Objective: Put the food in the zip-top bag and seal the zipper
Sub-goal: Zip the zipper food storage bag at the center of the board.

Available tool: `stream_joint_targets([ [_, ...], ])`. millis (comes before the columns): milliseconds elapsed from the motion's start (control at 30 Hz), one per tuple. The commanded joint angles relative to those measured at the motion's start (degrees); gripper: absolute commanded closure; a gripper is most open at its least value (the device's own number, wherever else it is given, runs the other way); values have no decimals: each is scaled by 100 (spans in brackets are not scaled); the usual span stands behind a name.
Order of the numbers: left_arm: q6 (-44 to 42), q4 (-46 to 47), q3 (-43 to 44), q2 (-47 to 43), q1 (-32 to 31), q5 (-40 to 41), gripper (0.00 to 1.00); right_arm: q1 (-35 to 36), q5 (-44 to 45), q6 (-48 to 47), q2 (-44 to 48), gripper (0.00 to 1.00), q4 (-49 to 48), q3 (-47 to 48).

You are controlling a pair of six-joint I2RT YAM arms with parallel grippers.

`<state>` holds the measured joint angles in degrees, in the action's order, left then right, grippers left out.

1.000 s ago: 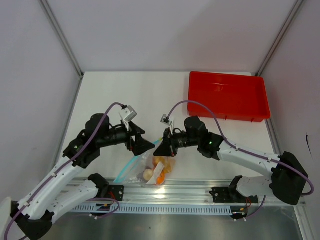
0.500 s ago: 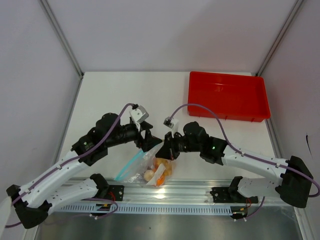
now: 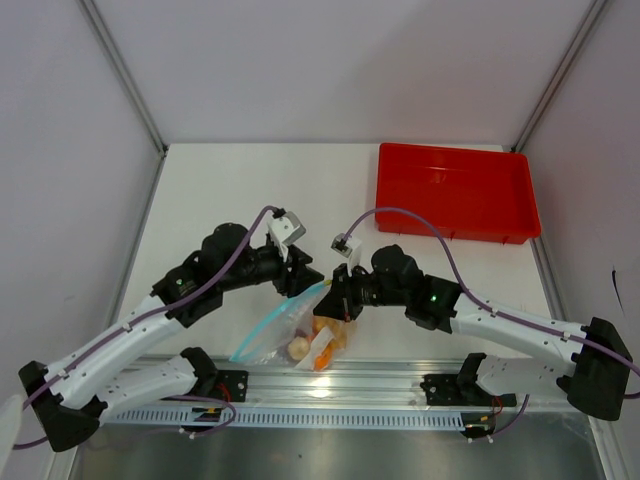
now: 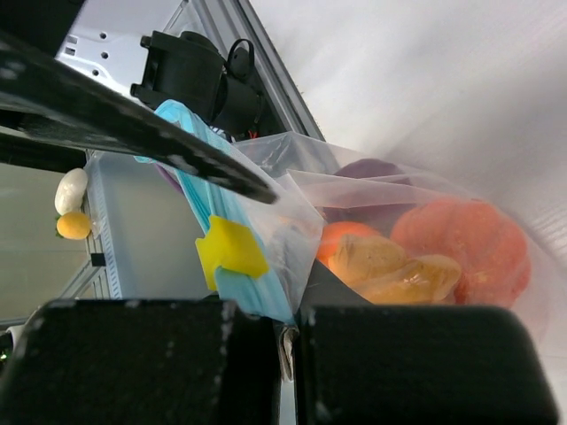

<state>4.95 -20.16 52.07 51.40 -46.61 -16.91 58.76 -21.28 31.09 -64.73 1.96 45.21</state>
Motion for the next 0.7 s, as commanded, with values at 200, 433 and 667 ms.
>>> stream_joint_targets([
  [200,138,417,-154,-596,-41,-128,45,21,45,-24,40,100,-125,32],
  [433,41,320,-198,-578,-138,-393,44,21,10,-24,4,100,-301,84],
  [667,94,425,-303,-455,-287,-296,46,30,1,20,4,100,-328,111],
])
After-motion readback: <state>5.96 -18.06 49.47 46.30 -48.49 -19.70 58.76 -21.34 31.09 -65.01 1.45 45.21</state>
